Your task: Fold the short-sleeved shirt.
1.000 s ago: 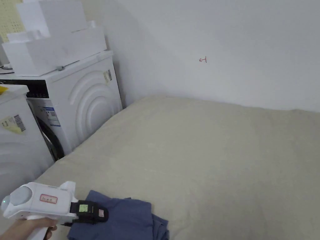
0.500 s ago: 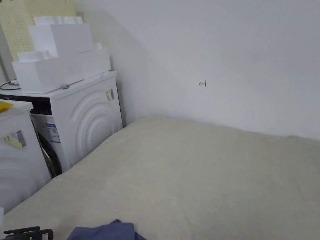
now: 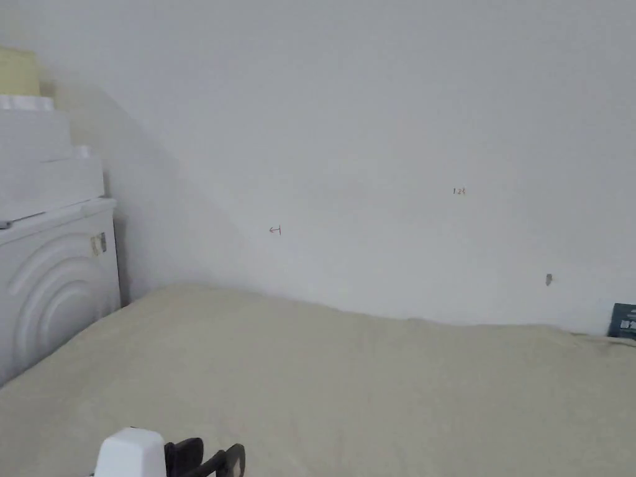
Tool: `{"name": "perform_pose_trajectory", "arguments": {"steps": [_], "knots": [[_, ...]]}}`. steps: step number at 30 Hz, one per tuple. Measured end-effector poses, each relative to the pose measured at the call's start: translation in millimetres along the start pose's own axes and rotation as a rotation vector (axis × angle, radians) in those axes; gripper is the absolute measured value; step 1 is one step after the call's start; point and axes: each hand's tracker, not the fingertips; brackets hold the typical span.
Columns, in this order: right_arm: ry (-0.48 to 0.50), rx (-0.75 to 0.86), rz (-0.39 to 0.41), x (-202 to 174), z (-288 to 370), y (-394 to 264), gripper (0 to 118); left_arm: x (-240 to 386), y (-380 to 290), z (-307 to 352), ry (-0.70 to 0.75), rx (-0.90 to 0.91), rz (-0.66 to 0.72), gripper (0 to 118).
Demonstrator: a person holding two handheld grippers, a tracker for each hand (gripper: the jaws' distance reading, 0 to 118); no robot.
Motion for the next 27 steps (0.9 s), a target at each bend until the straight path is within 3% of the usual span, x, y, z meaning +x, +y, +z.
{"name": "perform_pose_trajectory", "arguments": {"steps": [2,7,11,27], "knots": [[-0.01,0.02,0.027,-7.6,5.7,4.3,0,19.4,-0.3,0.3,0.004,0.006,-0.01,21],[-0.035,0.059,0.095,-22.0,13.6,2.8,0,47.9,-12.7,13.9,0.045,0.017,-0.134,1],[-0.064,0.077,0.127,-31.3,16.6,-3.9,0,50.3,-27.9,25.7,0.131,0.013,-0.174,0],[-0.045,0.048,0.152,-38.8,10.6,-4.3,1,37.8,-32.1,25.5,0.132,-0.03,-0.154,3]]}}
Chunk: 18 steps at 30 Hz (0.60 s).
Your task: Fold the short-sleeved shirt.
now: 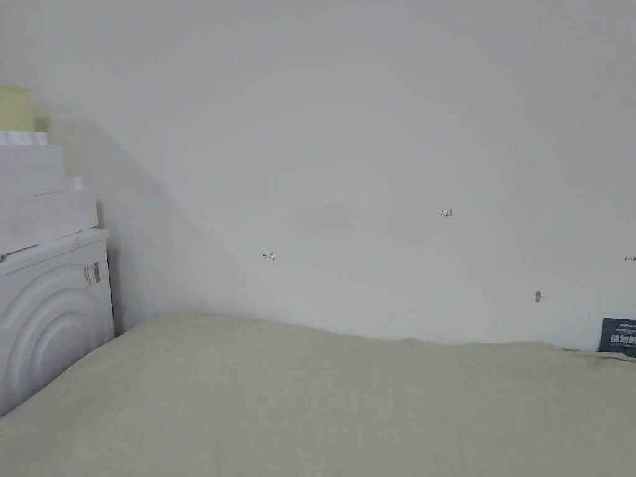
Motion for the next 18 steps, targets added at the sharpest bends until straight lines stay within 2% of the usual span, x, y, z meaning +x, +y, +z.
{"name": "perform_pose_trajectory", "arguments": {"steps": [3,4,6,7,8,11,13,15,18], "knots": [[-0.004,0.0,0.008,-1.4,-0.2,1.4,6,0.7,2.8,-0.3,-0.001,0.004,0.002,3],[-0.008,-0.002,0.011,-1.6,-0.7,1.9,14,1.0,3.4,0.0,0.002,0.007,-0.001,4],[-0.008,-0.007,0.02,-2.5,-1.4,1.9,49,0.7,3.6,-0.8,0.005,0.008,-0.006,10],[-0.011,-0.017,0.027,-2.6,-3.0,1.6,64,0.1,3.0,-1.7,0.007,0.003,-0.006,17],[-0.01,-0.022,0.032,-2.6,-3.5,0.9,72,-0.6,1.9,-2.4,0.012,0.0,0.002,36],[-0.016,-0.023,0.04,-3.1,-3.9,-1.8,84,-1.4,-0.5,-7.6,0.02,-0.033,0.016,98],[-0.01,-0.019,0.035,-3.4,-3.9,-3.7,96,-1.5,-5.6,-6.5,0.018,-0.02,0.021,112],[-0.008,-0.015,0.038,-4.2,-5.2,-5.4,115,-0.8,-5.6,-6.1,0.008,-0.012,0.021,118],[-0.007,-0.009,0.032,-5.0,-7.9,-5.4,118,1.2,-5.9,-6.7,0.005,-0.01,0.008,118]]}}
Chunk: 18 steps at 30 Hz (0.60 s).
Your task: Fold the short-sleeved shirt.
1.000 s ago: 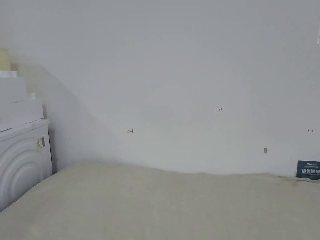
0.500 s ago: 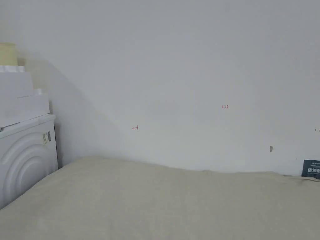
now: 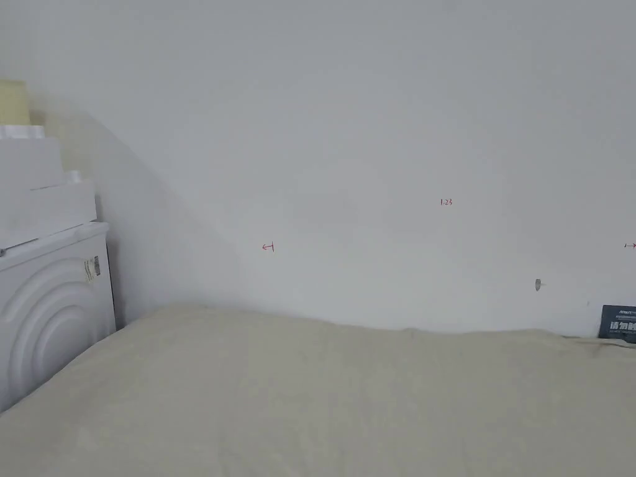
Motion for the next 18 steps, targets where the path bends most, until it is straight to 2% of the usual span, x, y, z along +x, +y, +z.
{"name": "perform_pose_trajectory", "arguments": {"steps": [3,5,10,13,16,18], "knots": [[0.021,-0.017,-0.081,2.7,-2.4,4.7,118,4.1,3.6,0.9,0.013,-0.001,-0.015,118],[-0.005,-0.004,-0.105,2.1,-1.9,8.3,118,4.9,5.5,3.0,0.016,-0.012,-0.019,118],[-0.151,-0.041,-0.077,-6.7,-4.9,20.6,118,2.8,8.2,0.9,0.015,-0.024,0.001,118],[-0.134,-0.048,-0.048,-10.7,-5.3,22.9,118,2.6,10.7,1.4,0.03,-0.03,0.009,118],[-0.039,-0.055,-0.094,-13.4,-0.9,22.6,118,3.4,12.6,1.5,0.034,-0.032,0.009,118],[-0.015,-0.058,-0.091,-14.2,-0.5,22.7,118,3.7,13.3,0.7,0.037,-0.039,0.001,118]]}}
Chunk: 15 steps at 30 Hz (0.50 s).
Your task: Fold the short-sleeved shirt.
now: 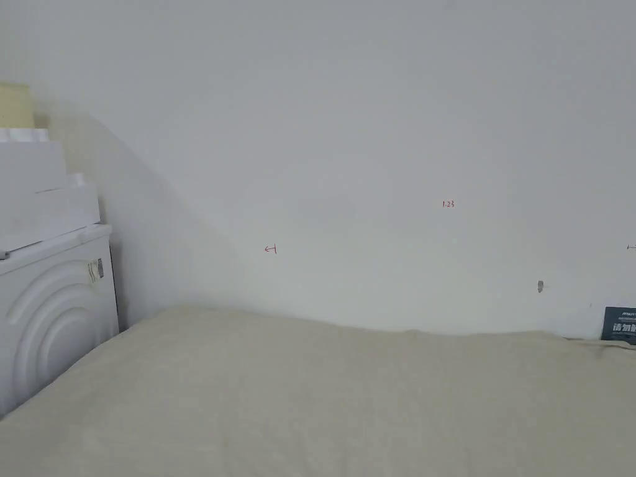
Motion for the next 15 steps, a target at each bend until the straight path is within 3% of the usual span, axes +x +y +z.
{"name": "perform_pose_trajectory", "arguments": {"steps": [9,12,15], "knots": [[-0.01,0.018,0.063,-1.5,-3.0,2.9,118,-4.9,12.3,-1.4,0.011,-0.005,0.041,118],[0.027,0.024,0.157,-1.7,-9.0,11.6,118,-2.2,19.8,-8.6,0.014,0.017,0.007,118],[-0.027,0.103,0.114,-5.7,-16.3,18.7,118,-0.5,27.4,-23.1,-0.02,0.015,-0.033,118]]}}
